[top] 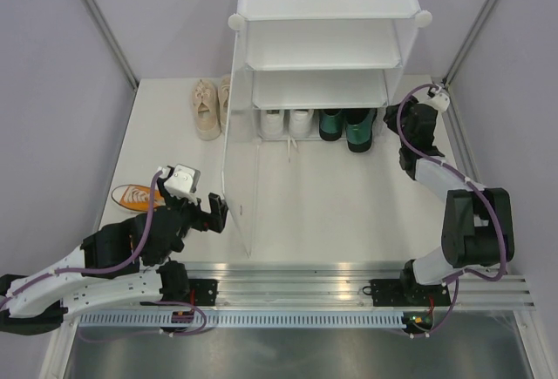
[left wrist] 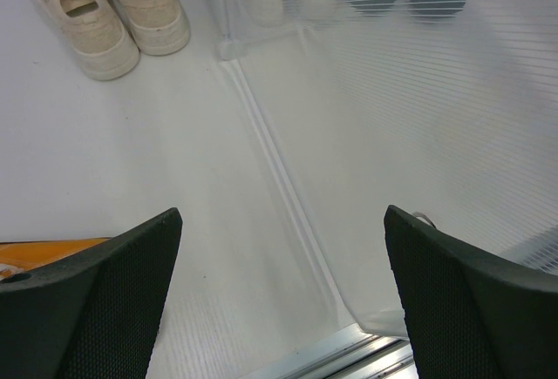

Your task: Place and organize the shoes in the shoe cabinet

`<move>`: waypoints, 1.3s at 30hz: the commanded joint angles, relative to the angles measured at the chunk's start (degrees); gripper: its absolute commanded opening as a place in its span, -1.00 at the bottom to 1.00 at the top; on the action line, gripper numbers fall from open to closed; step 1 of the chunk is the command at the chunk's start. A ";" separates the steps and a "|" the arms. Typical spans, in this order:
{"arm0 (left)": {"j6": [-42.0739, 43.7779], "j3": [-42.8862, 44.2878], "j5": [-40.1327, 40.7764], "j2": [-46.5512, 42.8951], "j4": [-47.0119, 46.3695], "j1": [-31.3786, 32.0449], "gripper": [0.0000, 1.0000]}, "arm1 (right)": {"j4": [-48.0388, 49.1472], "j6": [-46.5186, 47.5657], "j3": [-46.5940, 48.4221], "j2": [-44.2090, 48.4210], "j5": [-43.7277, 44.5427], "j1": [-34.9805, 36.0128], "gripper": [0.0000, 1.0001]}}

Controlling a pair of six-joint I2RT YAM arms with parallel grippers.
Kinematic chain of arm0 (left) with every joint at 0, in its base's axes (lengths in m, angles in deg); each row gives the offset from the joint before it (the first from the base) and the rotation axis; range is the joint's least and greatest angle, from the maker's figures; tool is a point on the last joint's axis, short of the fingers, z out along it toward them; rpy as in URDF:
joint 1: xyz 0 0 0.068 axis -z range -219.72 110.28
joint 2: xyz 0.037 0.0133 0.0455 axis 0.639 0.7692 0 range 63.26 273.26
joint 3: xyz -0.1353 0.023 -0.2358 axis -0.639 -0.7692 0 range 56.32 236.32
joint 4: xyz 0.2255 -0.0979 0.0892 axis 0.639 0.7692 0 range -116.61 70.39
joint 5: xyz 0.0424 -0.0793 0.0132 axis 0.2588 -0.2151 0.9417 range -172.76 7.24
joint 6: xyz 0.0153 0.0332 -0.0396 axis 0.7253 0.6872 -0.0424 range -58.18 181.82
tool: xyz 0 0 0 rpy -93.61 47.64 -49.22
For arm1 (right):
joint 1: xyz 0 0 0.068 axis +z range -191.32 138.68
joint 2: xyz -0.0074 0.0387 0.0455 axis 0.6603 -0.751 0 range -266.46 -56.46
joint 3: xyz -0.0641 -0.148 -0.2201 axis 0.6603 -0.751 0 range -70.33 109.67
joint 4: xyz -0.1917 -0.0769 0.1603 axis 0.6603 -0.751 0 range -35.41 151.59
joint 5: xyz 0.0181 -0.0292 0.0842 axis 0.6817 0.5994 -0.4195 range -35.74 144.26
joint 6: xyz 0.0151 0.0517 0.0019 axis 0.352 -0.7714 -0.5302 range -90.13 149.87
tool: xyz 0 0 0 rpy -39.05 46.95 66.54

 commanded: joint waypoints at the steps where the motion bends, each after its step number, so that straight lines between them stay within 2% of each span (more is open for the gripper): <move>1: 1.70 -0.38 1.28 0.56 -0.83 -0.32 0.99 | 6.18 -1.56 -1.35 -2.01 0.54 0.44 -0.27; 7: 1.70 -0.38 1.11 0.73 -0.83 -0.32 0.99 | 9.52 -1.91 -7.15 -0.17 -0.61 0.61 -0.28; 16: 1.79 -0.21 0.75 1.00 -0.83 -0.49 0.99 | 7.42 -3.84 -16.03 8.53 -1.66 2.10 -0.23; 19: 1.79 -0.21 0.58 1.09 -0.83 -0.49 0.99 | 4.60 -5.94 -17.26 7.92 -4.02 3.51 -0.22; 23: 1.79 -0.12 0.49 1.17 -0.83 -0.58 0.99 | 8.02 -7.62 -20.51 6.78 -6.75 5.35 -0.23; 32: 1.79 -0.12 0.40 1.17 -0.92 -0.58 0.99 | 14.44 -7.10 -17.53 -3.05 -10.27 7.20 -0.23; 39: 1.79 -0.29 0.49 1.17 -0.92 -0.58 0.99 | 13.92 -3.50 -8.30 -10.27 -3.96 7.12 -0.23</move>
